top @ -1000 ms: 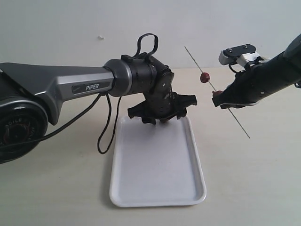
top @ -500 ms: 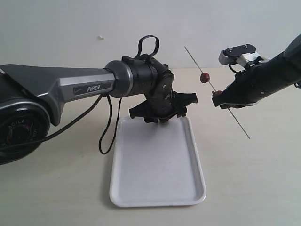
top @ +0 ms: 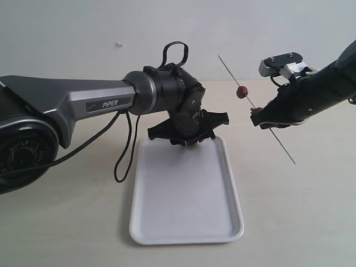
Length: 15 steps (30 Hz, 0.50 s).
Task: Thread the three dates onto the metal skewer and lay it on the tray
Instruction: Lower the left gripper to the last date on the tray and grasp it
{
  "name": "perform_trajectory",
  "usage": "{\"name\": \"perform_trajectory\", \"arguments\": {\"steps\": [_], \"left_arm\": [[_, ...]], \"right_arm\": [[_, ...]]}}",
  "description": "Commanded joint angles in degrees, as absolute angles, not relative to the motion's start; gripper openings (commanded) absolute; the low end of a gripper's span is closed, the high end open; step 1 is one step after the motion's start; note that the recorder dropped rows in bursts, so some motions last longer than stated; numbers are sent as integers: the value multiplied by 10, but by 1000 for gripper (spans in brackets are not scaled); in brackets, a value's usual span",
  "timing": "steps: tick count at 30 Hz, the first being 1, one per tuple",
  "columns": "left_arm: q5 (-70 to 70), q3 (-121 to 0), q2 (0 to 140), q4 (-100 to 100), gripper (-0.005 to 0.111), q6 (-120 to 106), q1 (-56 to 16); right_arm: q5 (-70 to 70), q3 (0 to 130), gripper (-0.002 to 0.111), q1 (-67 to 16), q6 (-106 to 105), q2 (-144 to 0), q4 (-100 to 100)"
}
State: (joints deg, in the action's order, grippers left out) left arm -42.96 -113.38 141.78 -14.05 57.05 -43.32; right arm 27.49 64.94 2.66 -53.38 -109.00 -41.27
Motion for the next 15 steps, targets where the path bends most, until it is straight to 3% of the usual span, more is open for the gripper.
{"name": "perform_trajectory", "arguments": {"steps": [1,4,9,15], "left_arm": [[-449,-1132,1426,-137,42,572,-432],[-449,-1132,1426,-139,41,563,-432],[-450,-1132,1426,-139,28,553,-432],[-450,-1132,1426,-141,27,540,-432]], "right_arm": [[276,649,0,27,-533,-1083,-418],[276,649,0,27,-533,-1083,-418],[276,649,0,27,-533,-1083,-418],[275,649,0,27,-533,-1083,-418]]}}
